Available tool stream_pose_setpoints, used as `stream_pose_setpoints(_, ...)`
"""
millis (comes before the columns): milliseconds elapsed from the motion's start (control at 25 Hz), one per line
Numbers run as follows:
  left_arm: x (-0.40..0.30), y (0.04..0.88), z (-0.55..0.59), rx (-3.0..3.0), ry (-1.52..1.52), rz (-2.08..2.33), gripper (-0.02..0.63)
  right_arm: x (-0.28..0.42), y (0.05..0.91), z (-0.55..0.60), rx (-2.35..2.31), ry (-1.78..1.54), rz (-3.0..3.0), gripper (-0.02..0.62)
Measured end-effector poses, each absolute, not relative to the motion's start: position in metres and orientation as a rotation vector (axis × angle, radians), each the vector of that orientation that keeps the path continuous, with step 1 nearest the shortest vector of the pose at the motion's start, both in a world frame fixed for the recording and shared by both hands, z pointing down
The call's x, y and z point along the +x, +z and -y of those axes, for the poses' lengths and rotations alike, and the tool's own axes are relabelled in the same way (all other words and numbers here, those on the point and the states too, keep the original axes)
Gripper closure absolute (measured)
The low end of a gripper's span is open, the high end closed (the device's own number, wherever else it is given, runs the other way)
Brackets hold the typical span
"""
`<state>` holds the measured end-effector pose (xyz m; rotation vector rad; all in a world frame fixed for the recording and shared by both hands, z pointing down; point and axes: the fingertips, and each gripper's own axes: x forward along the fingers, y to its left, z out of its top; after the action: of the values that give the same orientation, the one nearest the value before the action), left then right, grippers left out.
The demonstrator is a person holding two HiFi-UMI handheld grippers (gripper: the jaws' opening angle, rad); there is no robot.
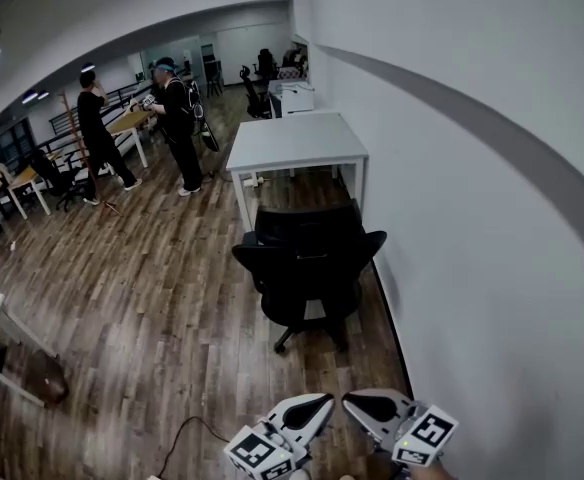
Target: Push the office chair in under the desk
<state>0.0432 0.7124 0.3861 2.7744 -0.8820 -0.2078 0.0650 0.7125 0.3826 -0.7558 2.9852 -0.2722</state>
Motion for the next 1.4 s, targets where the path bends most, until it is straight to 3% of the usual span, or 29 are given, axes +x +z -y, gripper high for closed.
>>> stream_pose_setpoints(800,-0.018,0.400,-0.667,2.809,-0.174,0.842,0.604,0.007,0.394,-0.668,-0.834,-0.252,-3.009,0.558)
stream_pose_setpoints(1400,-0.004,0.407,-0.507,2.791,-0.150,0.872,0.604,0.026,0.400,-0.506,-0.790,-0.242,-3.015,0.558)
